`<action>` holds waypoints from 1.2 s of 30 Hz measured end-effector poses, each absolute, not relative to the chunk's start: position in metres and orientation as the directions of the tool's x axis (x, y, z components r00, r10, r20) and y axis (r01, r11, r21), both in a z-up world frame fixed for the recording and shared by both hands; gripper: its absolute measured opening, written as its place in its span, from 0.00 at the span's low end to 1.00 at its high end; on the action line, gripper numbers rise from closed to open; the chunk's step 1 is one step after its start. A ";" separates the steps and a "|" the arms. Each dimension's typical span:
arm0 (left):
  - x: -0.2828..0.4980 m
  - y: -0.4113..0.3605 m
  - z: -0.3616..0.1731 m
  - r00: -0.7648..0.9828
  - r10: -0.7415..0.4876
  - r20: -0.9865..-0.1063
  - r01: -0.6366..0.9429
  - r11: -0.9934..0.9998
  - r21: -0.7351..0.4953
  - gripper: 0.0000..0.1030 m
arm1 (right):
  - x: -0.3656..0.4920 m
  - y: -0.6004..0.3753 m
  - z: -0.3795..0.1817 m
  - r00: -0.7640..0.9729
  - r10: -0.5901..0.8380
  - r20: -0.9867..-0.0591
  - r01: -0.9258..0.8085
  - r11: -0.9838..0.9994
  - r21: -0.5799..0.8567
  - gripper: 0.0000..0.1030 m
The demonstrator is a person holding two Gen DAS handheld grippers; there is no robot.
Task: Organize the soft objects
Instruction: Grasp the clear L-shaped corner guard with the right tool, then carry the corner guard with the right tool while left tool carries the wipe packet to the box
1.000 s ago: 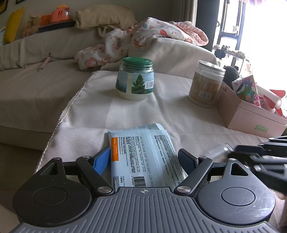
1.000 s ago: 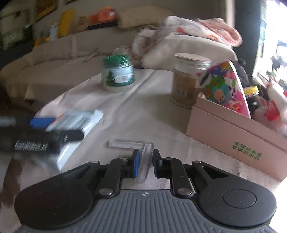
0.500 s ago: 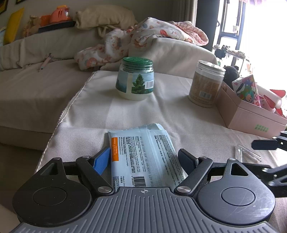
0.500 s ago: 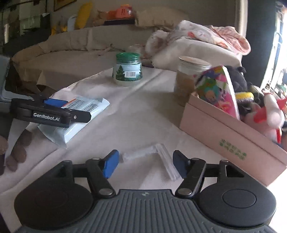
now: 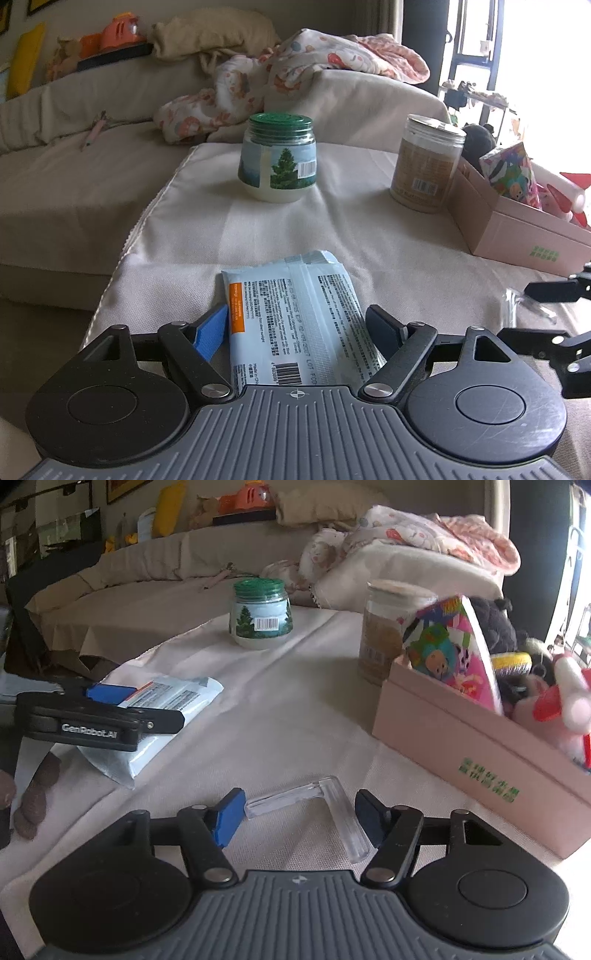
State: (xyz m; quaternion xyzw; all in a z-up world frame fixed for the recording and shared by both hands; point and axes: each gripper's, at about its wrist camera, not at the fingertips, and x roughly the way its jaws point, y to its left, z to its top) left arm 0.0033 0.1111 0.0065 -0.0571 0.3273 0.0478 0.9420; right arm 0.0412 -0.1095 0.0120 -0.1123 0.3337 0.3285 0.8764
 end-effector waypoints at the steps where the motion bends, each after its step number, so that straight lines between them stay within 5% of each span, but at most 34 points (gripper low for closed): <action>1: 0.002 0.113 0.007 0.779 0.045 -0.626 -0.122 0.989 -0.081 0.81 | 0.039 -0.110 0.015 0.569 0.497 -0.655 -0.652 0.758 0.009 0.64; 23: -0.027 0.129 0.055 0.787 -0.051 -0.615 -0.014 0.995 -0.101 0.80 | 0.010 -0.094 0.079 0.621 0.515 -0.591 -0.694 0.712 -0.109 0.64; 36: 0.086 0.223 0.169 0.866 0.079 -0.494 -0.108 0.994 -0.032 0.80 | 0.054 -0.064 0.189 0.620 0.592 -0.515 -0.727 0.681 -0.092 0.63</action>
